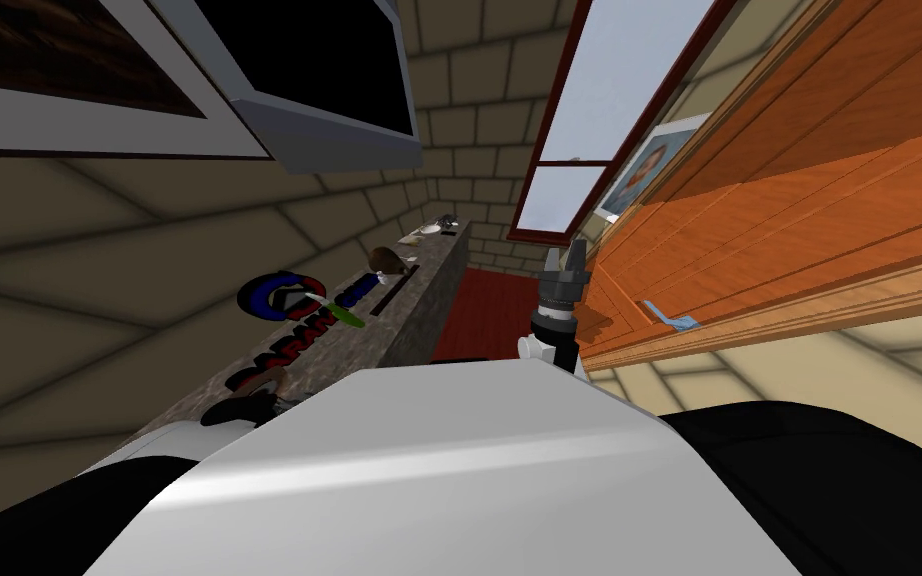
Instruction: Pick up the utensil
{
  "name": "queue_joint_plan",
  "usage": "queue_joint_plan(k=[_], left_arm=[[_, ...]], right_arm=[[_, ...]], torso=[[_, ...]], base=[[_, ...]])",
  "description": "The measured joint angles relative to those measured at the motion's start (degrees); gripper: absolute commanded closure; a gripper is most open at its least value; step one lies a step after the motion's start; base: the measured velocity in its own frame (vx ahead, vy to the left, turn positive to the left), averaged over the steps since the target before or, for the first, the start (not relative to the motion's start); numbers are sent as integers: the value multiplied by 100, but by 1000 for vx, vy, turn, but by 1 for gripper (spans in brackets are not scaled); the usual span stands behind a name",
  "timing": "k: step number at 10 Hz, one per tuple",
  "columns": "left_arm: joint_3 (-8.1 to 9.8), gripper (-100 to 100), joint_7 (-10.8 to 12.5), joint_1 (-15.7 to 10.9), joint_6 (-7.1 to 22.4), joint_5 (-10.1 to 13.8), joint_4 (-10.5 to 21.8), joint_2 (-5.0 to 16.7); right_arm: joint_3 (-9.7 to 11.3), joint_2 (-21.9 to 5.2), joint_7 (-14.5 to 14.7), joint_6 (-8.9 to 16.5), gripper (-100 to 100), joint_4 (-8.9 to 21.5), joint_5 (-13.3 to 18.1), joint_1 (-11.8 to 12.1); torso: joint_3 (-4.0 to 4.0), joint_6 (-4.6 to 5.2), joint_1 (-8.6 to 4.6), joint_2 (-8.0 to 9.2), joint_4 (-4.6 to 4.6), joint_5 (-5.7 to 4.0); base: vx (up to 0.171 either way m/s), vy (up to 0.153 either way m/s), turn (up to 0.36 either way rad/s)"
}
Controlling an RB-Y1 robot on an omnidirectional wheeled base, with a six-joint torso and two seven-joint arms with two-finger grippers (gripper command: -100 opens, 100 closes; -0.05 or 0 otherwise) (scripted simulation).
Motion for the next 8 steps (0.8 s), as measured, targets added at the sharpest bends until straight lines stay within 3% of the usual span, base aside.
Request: queue_joint_plan(k=[2,3,4,7,8], left_arm=[[0,100,1,-2,-2,1,-1,-1],[0,0,1,-2,-2,1,-1,-1],[0,100,1,-2,-2,1,-1,-1],[198,100,63,163,153,119,-320,119],[205,0,68,168,164,122,-333,122]], right_arm=[[0,0,0,0,0,0,0,0],[0,0,0,0,0,0,0,0],[0,0,0,0,0,0,0,0],[0,0,0,0,0,0,0,0],[0,0,0,0,0,0,0,0]], torso=[[-1,-1,1,-1,-1,-1],[-1,-1,0,-2,-1,-1],[-1,-1,0,-2,-1,-2],[-4,-2,-9,-6,-2,-7],[-3,-1,-7,-4,-2,-6]], base=[[0,0,0],[0,0,0],[9,0,70],[13,-1,46],[0,0,0]])
